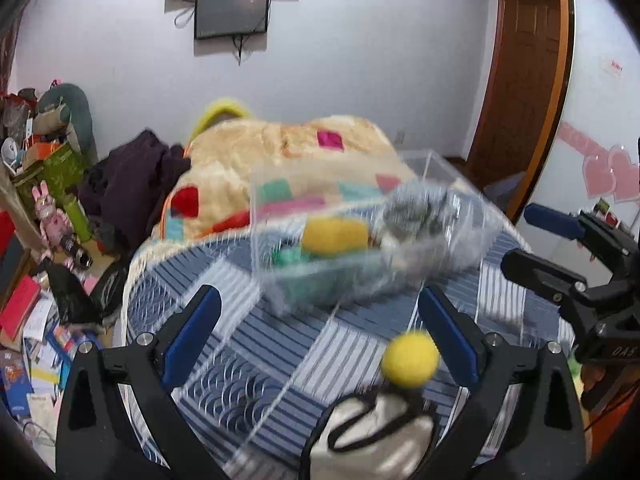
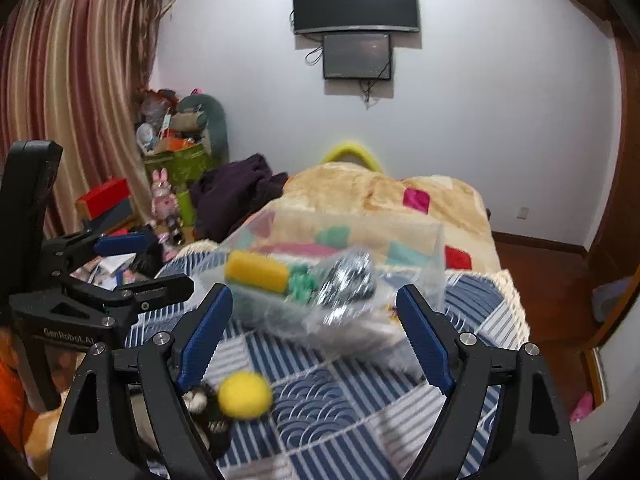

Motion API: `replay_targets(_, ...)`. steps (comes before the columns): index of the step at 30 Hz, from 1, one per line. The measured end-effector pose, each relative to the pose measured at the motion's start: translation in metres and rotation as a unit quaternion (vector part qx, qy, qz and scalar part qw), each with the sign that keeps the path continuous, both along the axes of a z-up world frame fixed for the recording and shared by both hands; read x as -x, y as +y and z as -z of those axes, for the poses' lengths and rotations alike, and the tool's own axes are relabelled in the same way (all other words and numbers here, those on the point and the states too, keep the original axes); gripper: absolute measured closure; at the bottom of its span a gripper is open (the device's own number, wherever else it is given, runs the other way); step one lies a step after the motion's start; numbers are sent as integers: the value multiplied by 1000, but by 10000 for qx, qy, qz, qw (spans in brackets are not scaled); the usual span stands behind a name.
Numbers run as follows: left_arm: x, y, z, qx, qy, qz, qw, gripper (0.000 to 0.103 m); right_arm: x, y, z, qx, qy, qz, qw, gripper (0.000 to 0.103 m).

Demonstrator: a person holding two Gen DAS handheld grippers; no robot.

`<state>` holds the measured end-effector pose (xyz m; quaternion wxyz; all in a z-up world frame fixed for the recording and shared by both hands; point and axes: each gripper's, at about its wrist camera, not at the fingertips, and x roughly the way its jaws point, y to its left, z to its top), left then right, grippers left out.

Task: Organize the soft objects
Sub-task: 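Grasp the yellow felt ball with the right tool while the left tool grasps the handbag strap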

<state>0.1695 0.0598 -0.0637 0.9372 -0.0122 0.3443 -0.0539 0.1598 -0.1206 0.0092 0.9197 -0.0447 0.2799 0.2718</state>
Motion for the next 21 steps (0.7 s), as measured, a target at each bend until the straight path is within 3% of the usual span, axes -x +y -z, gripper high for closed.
replay_targets(8, 18, 5, 59, -48, 775, 83, 9969, 3, 9, 15, 47, 147, 673, -375, 9969, 22)
replay_targets(16, 28, 5, 94, 143, 1121, 229, 9933, 5, -1, 34, 85, 202, 1378, -647, 9881, 48)
replay_targets(18, 28, 6, 97, 295, 1167, 282, 9923, 20, -2, 37, 90, 112, 1552, -821, 9844, 61)
replay_targets(20, 28, 6, 97, 268, 1101, 263, 9932, 26, 2, 39, 91, 93, 1553, -874, 9839, 65)
replay_targets(21, 30, 5, 98, 269, 1071, 315, 9934, 34, 4, 40, 90, 120, 1500, -866, 9848, 66)
